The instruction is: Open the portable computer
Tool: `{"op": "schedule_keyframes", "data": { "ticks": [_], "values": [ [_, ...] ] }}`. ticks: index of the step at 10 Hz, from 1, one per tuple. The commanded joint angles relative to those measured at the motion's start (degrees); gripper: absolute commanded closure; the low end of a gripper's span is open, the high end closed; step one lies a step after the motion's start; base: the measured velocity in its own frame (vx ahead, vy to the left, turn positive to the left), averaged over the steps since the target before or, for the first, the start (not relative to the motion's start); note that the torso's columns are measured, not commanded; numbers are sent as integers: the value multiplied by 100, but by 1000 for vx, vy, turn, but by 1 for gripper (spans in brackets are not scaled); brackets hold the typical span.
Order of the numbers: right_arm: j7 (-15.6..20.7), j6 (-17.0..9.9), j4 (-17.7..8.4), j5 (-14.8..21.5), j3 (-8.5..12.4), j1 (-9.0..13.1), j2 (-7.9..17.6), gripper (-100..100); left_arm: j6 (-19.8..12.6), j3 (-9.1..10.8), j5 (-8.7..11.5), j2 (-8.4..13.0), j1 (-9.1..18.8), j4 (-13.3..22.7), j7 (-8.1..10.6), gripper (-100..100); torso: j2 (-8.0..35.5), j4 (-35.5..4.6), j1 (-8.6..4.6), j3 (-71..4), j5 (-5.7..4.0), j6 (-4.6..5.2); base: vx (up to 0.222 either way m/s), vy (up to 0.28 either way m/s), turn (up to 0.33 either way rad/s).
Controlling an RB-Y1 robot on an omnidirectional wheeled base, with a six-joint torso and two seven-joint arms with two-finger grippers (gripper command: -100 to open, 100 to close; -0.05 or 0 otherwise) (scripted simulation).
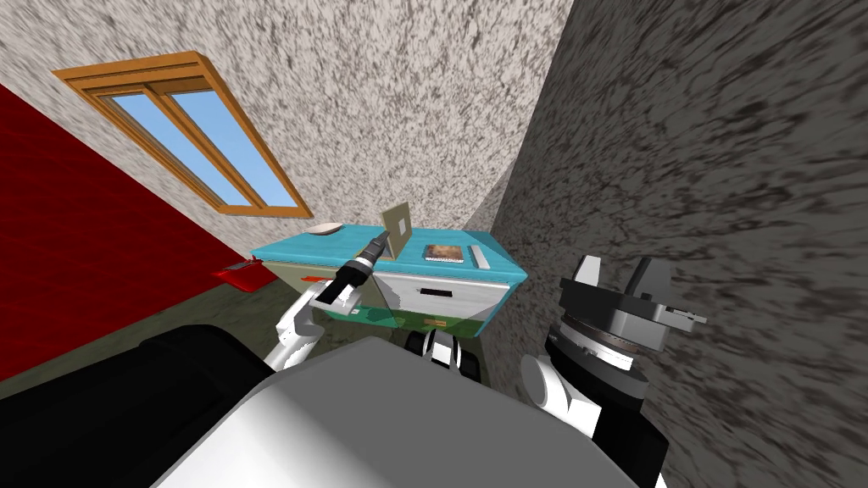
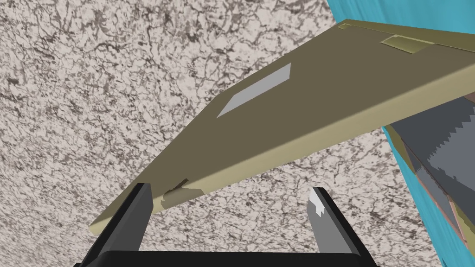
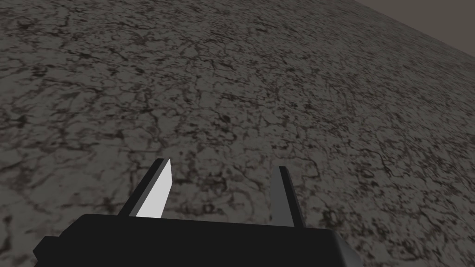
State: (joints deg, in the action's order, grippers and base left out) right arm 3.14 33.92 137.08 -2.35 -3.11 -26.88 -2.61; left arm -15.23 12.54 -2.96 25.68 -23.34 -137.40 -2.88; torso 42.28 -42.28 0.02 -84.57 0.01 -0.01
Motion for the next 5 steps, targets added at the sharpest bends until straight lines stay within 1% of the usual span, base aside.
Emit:
{"op": "schedule_keyframes", "data": {
  "ticks": [1, 2, 3, 4, 5],
  "values": [
    [0, 0, 0, 0, 0, 0, 0, 0, -423, 137, 96, 259, 36, -46, 84, -100, -1, 1, 0, -1, 1, 1, -10, -21, -44],
    [0, 0, 0, 0, 0, 0, 0, 0, -593, 198, 138, 376, 53, -59, 122, -100, -5, 2, 0, -4, 0, 2, -14, -20, -50],
    [0, 0, 0, 0, 0, 0, 0, 0, -658, 198, 138, 376, 53, -59, 122, -100, -8, 4, 2, -6, 1, 2, -10, -15, -19],
    [0, 0, 0, 0, 0, 0, 0, 0, -859, 260, 180, 496, 69, -68, 161, -100, -11, 5, 7, -7, 3, 0, -5, -16, -33],
    [0, 0, 0, 0, 0, 0, 0, 0, -992, 322, 223, 617, 85, -74, 200, -100, -15, 8, 12, -9, 7, 0, -9, -20, -45]
  ]
}}
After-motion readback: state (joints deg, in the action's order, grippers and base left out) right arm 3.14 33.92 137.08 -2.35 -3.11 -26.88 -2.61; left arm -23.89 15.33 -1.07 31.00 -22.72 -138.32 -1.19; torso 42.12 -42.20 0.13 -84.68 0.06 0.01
